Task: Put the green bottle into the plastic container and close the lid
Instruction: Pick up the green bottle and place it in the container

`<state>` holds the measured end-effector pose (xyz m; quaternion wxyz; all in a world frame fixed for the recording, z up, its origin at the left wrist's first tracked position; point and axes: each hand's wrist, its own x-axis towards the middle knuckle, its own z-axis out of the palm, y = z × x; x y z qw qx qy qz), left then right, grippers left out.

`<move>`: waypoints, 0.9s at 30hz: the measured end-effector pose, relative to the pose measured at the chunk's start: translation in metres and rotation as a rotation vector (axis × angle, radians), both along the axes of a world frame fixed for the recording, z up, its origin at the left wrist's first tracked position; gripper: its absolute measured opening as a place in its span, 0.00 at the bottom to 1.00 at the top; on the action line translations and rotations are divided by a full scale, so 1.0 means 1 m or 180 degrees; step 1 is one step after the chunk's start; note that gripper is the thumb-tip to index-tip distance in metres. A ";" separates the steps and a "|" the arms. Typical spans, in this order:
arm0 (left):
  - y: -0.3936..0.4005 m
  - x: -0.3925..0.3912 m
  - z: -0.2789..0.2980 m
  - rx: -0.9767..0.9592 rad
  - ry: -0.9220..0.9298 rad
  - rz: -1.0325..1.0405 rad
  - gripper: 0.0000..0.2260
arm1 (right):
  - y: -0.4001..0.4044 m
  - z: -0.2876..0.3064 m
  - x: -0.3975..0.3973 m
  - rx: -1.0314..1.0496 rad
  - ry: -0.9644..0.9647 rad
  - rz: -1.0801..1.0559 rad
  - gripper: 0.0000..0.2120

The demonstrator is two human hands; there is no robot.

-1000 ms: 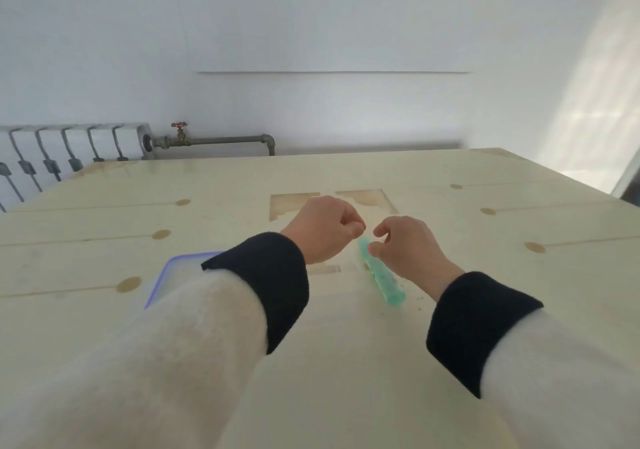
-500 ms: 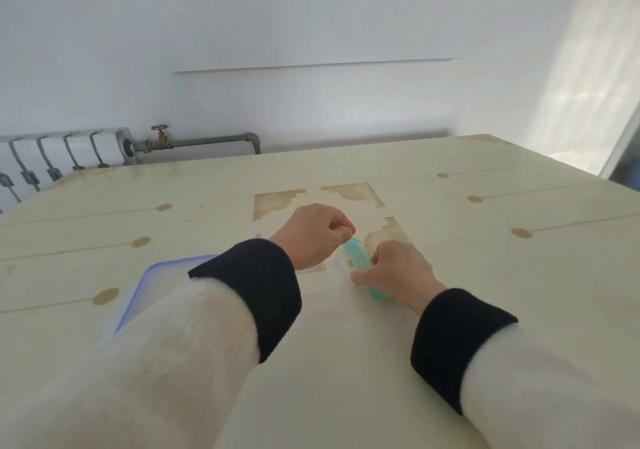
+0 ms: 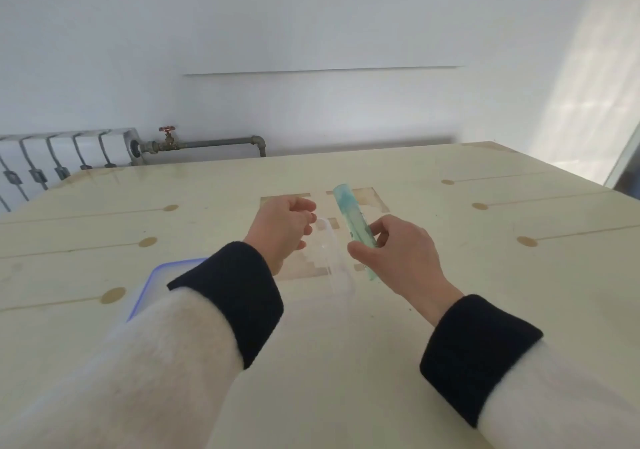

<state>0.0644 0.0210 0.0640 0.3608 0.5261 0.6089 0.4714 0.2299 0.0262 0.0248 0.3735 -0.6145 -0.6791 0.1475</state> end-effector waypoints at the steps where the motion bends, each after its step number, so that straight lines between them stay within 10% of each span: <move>1: -0.001 -0.003 0.002 -0.0004 -0.0183 0.0042 0.09 | -0.003 0.004 -0.001 0.0077 0.0050 0.0035 0.12; 27: -0.022 -0.031 0.028 0.0224 -0.1624 0.0515 0.17 | -0.037 0.031 -0.049 0.0770 -0.0785 0.0347 0.13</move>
